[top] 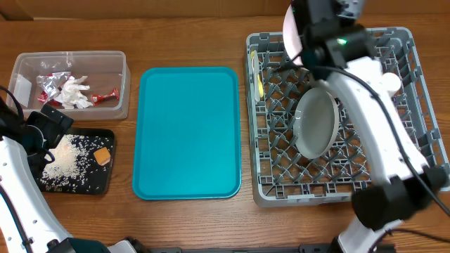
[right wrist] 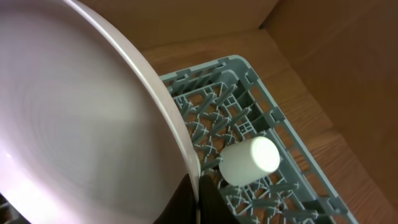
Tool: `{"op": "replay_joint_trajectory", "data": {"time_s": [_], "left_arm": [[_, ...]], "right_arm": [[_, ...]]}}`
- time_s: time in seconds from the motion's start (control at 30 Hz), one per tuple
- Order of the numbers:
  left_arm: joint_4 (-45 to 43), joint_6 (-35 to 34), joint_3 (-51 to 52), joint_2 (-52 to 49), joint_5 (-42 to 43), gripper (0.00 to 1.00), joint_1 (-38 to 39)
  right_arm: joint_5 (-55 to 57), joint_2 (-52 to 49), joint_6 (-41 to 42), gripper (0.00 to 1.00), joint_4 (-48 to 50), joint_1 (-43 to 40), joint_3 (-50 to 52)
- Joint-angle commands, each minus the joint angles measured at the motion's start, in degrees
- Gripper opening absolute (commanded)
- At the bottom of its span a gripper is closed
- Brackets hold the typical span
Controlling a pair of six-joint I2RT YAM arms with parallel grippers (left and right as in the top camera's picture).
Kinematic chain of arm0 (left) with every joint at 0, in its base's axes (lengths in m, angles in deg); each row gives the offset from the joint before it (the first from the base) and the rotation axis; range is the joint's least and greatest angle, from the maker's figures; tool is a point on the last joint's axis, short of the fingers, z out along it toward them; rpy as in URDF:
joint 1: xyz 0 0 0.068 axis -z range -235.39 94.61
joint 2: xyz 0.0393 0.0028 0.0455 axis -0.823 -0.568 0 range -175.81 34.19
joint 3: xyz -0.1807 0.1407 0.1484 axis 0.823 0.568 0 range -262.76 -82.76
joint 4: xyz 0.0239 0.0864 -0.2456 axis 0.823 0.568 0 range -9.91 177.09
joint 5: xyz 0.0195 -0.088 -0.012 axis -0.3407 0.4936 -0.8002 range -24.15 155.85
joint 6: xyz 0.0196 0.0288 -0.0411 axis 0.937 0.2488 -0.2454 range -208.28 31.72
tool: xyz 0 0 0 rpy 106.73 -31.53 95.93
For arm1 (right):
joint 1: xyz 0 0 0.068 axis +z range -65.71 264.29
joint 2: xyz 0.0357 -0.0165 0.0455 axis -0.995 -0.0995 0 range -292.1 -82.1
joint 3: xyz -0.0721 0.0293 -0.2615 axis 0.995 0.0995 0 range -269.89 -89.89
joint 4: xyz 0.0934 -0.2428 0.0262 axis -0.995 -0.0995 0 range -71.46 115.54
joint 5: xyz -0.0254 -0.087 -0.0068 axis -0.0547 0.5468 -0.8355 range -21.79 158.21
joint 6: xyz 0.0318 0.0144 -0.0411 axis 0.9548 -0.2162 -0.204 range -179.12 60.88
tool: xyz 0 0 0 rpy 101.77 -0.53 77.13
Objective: Sort waste into correct bins and load items into the dishwasher rack
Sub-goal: 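Lower the plate on edge into the rack's upper left slots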
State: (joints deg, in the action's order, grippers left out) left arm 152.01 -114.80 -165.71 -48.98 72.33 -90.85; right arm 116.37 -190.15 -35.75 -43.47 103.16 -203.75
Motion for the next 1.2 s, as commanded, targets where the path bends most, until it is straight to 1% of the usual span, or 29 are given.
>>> {"op": "replay_joint_trajectory", "data": {"time_s": [0.0,0.17,0.37,0.57,0.73,1.03,1.17], "left_arm": [[-0.2,1.2,0.2,-0.2,0.2,1.0,-0.2],[-0.2,1.2,0.2,-0.2,0.2,1.0,-0.2],[-0.2,1.2,0.2,-0.2,0.2,1.0,-0.2],[-0.2,1.2,0.2,-0.2,0.2,1.0,-0.2],[-0.2,1.2,0.2,-0.2,0.2,1.0,-0.2],[-0.2,1.2,0.2,-0.2,0.2,1.0,-0.2],[-0.2,1.2,0.2,-0.2,0.2,1.0,-0.2]], "right_arm": [[6.6,-2.3,-1.3,0.04,1.0,0.0,0.0],[7.3,-5.9,-0.8,0.04,1.4,0.0,0.0],[5.3,-8.4,0.7,0.04,1.8,0.0,0.0],[5.9,-10.7,0.6,0.04,1.2,0.1,0.0],[12.9,-11.6,4.5,0.04,-0.9,0.1,0.0],[11.6,-11.6,5.9,0.04,-3.0,0.1,0.0],[8.2,-11.6,5.8,0.04,-3.8,0.1,0.0]]}}
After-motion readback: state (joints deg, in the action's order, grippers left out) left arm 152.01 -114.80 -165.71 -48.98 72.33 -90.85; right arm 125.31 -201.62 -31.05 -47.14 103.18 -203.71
